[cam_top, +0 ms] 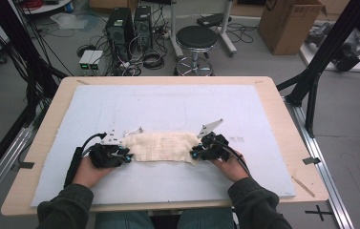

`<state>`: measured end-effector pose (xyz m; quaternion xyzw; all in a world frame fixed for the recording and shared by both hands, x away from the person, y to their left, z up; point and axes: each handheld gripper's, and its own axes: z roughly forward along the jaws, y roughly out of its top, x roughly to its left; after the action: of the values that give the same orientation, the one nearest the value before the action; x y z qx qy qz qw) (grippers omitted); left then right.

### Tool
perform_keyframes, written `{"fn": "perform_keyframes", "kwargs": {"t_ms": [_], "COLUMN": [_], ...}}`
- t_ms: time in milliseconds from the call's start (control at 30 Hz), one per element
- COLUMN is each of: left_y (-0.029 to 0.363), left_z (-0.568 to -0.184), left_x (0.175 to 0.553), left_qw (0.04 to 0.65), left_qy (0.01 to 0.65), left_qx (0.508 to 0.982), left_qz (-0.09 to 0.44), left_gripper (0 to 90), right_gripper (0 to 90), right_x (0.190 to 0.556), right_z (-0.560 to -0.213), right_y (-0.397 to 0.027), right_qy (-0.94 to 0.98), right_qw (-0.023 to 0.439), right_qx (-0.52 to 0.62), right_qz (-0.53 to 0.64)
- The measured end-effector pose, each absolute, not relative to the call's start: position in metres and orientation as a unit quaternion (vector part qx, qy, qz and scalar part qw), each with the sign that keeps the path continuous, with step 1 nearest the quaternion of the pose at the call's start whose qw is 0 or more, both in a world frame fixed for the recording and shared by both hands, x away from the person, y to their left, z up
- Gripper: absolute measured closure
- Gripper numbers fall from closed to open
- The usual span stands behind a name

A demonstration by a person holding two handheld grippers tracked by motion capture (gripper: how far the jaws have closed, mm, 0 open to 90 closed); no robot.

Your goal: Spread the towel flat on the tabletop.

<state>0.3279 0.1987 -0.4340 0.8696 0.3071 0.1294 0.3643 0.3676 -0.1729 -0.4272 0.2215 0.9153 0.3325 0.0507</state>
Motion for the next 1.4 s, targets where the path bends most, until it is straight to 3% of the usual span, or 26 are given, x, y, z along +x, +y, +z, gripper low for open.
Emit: {"fn": "perform_keyframes", "kwargs": {"t_ms": [167,367,733,800,1100,1200,1400], "left_y": [0.198,0.205,0.208,0.208,0.211,0.210,0.210], "left_z": [-0.432,-0.417,-0.403,-0.403,-0.423,-0.427,-0.430], "left_x": [0.326,0.317,0.301,0.296,0.297,0.298,0.301], "left_qw": [0.365,0.409,0.421,0.421,0.397,0.390,0.390], "left_qy": [0.301,0.299,0.277,0.272,0.281,0.282,0.276], "left_qx": [0.870,0.850,0.850,0.852,0.863,0.866,0.871], "left_qz": [0.135,0.143,0.154,0.154,0.138,0.134,0.113], "left_gripper": [83.3,83.8,83.9,83.8,82.7,79.2,62.5], "right_gripper": [82.0,84.0,85.9,67.4,69.3,70.0,74.7], "right_x": [0.368,0.365,0.358,0.356,0.344,0.348,0.348], "right_z": [-0.425,-0.414,-0.401,-0.402,-0.415,-0.424,-0.430], "right_y": [-0.173,-0.183,-0.188,-0.187,-0.169,-0.167,-0.165], "right_qy": [0.914,0.903,0.903,0.903,0.923,0.926,0.931], "right_qw": [0.051,0.043,0.025,0.028,0.023,0.016,0.027], "right_qx": [0.218,0.218,0.207,0.206,0.155,0.167,0.158], "right_qz": [0.339,0.368,0.376,0.376,0.352,0.338,0.329]}}
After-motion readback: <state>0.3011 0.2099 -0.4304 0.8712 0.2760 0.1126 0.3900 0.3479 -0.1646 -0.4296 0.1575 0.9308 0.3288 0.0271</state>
